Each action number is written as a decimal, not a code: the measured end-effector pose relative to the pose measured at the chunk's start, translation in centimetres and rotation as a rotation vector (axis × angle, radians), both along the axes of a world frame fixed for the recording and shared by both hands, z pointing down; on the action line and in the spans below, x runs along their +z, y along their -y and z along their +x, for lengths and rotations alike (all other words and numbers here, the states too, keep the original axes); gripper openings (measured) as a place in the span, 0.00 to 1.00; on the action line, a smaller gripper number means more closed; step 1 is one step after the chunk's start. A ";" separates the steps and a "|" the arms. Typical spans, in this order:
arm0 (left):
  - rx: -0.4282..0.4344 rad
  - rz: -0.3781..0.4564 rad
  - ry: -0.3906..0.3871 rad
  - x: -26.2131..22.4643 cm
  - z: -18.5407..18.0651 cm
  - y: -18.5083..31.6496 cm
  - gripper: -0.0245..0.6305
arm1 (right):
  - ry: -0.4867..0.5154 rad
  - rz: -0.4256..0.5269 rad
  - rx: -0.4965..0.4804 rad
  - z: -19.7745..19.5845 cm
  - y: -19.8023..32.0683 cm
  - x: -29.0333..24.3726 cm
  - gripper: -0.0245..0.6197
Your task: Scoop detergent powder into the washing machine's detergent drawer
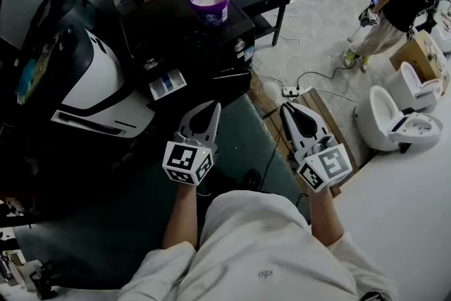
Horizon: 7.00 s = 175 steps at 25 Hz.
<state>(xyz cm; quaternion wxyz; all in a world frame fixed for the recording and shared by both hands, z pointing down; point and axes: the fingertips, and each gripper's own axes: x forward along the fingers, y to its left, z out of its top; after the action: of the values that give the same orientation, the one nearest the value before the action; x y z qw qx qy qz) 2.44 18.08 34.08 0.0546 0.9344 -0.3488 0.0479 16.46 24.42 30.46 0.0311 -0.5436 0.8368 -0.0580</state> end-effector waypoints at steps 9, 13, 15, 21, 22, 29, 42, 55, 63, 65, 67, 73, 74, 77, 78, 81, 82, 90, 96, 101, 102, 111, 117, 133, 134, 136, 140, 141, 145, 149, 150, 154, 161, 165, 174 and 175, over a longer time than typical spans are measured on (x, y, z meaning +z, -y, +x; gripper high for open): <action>0.013 -0.037 -0.028 -0.5 0.6 -1.9 0.07 | -0.018 -0.011 -0.022 -0.1 -0.8 0.4 0.05; 0.005 -0.040 -0.027 -0.8 0.7 -2.4 0.07 | -0.008 -0.005 -0.042 -0.4 -0.6 0.4 0.05; -0.003 -0.042 -0.031 -1.0 0.7 -2.5 0.07 | 0.003 -0.005 -0.042 -0.4 -0.5 0.4 0.05; -0.016 -0.039 -0.008 -0.7 0.5 -2.7 0.07 | 0.005 -0.012 -0.040 -0.6 0.0 1.1 0.05; -0.017 -0.043 -0.006 -0.6 0.4 -2.7 0.07 | 0.006 -0.016 -0.040 -0.7 0.1 1.2 0.05; -0.008 -0.067 -0.014 0.1 -0.1 -1.7 0.07 | -0.002 -0.044 -0.040 -1.2 1.2 1.9 0.05; 0.003 -0.071 0.014 0.6 -1.0 5.7 0.07 | -0.035 -0.080 -0.041 -2.7 9.0 1.8 0.05; 0.051 -0.079 0.028 0.7 -1.1 15.5 0.07 | -0.045 -0.103 -0.017 -3.7 18.9 1.7 0.05; 0.091 -0.077 0.013 0.1 -1.5 20.2 0.07 | -0.045 -0.096 0.027 -4.1 23.3 1.1 0.06; 0.106 -0.067 0.016 -0.1 -1.5 21.1 0.07 | -0.045 -0.094 0.038 -4.3 24.2 0.9 0.06; 0.121 -0.060 0.010 -0.4 -1.6 21.8 0.07 | -0.048 -0.094 0.047 -4.5 24.9 0.8 0.06; 0.156 -0.063 -0.013 -0.6 -1.6 23.2 0.07 | -0.055 -0.104 0.060 -5.3 26.0 0.9 0.06; 0.162 -0.067 -0.018 -0.5 -1.5 23.3 0.07 | -0.057 -0.110 0.061 -5.4 26.1 1.1 0.06; 0.176 -0.083 -0.023 -0.1 -1.0 23.5 0.07 | -0.056 -0.130 0.066 -5.3 26.4 1.5 0.06; 0.180 -0.089 -0.023 0.0 -0.8 23.6 0.07 | -0.055 -0.137 0.067 -5.3 26.5 1.6 0.06; 0.187 -0.106 -0.023 0.4 -0.6 23.8 0.07 | -0.056 -0.151 0.064 -5.3 26.8 2.0 0.06; 0.186 -0.110 -0.022 0.6 -0.5 24.0 0.07 | -0.056 -0.154 0.062 -5.3 27.1 2.0 0.06; 0.149 -0.112 -0.015 0.3 0.2 26.7 0.07 | -0.053 -0.147 0.032 -4.2 30.2 1.7 0.06; 0.120 -0.112 -0.003 0.2 1.2 29.1 0.07 | -0.046 -0.135 0.007 -3.0 33.4 1.4 0.06; 0.083 -0.106 0.005 -0.3 1.9 31.4 0.07 | -0.048 -0.130 -0.030 -2.1 36.4 1.2 0.06; 0.075 -0.104 0.005 -0.4 2.0 31.9 0.07 | -0.048 -0.129 -0.038 -2.0 37.0 1.1 0.06; 0.002 -0.101 0.007 -0.9 3.1 35.1 0.07 | -0.067 -0.139 -0.121 -1.1 41.8 1.3 0.06; -0.040 -0.106 0.012 -0.5 3.9 36.4 0.07 | -0.089 -0.163 -0.173 -0.5 44.5 2.3 0.06; -0.176 -0.131 0.027 0.1 3.8 39.2 0.07 | -0.195 -0.258 -0.291 -0.3 50.8 5.9 0.06; -0.182 -0.132 0.027 0.2 3.8 39.2 0.07 | -0.209 -0.265 -0.299 -0.4 51.0 6.1 0.06; -0.188 -0.134 0.029 0.2 4.0 39.2 0.07 | -0.242 -0.280 -0.316 -0.5 51.3 6.6 0.06; -0.199 -0.130 0.029 0.4 4.2 39.3 0.07 | -0.314 -0.299 -0.351 -0.7 52.0 7.2 0.06; -0.203 -0.130 0.028 0.4 4.2 39.3 0.07 | -0.332 -0.305 -0.360 -0.8 52.2 7.3 0.06; -0.212 -0.133 0.025 0.5 4.2 39.4 0.07 | -0.414 -0.322 -0.397 -1.2 52.8 7.7 0.06; -0.220 -0.137 0.027 0.7 4.2 39.4 0.07 | -0.488 -0.335 -0.447 -1.9 53.3 7.9 0.06; -0.223 -0.138 0.027 0.7 4.2 39.3 0.07 | -0.505 -0.342 -0.462 -2.1 53.3 7.9 0.06; -0.233 -0.138 0.024 0.7 4.1 39.1 0.07 | -0.557 -0.351 -0.515 -2.9 53.4 8.2 0.06; -0.251 -0.137 0.022 0.5 3.4 38.9 0.07 | -0.673 -0.353 -0.602 -4.0 54.1 9.2 0.06; -0.257 -0.136 0.020 0.5 3.3 38.7 0.07 | -0.701 -0.371 -0.643 -4.4 53.9 9.9 0.06; -0.268 -0.134 0.016 0.5 2.7 38.3 0.07 | -0.719 -0.405 -0.709 -5.1 53.4 10.8 0.05; -0.268 -0.133 0.016 0.5 2.6 38.3 0.07 | -0.721 -0.406 -0.714 -5.2 53.4 10.8 0.05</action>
<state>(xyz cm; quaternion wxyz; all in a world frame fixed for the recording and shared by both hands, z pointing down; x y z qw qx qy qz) 5.08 -20.22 34.58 0.1194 0.8733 -0.4669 0.0707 11.27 -29.01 41.29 -0.3852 -0.2060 0.8988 -0.0353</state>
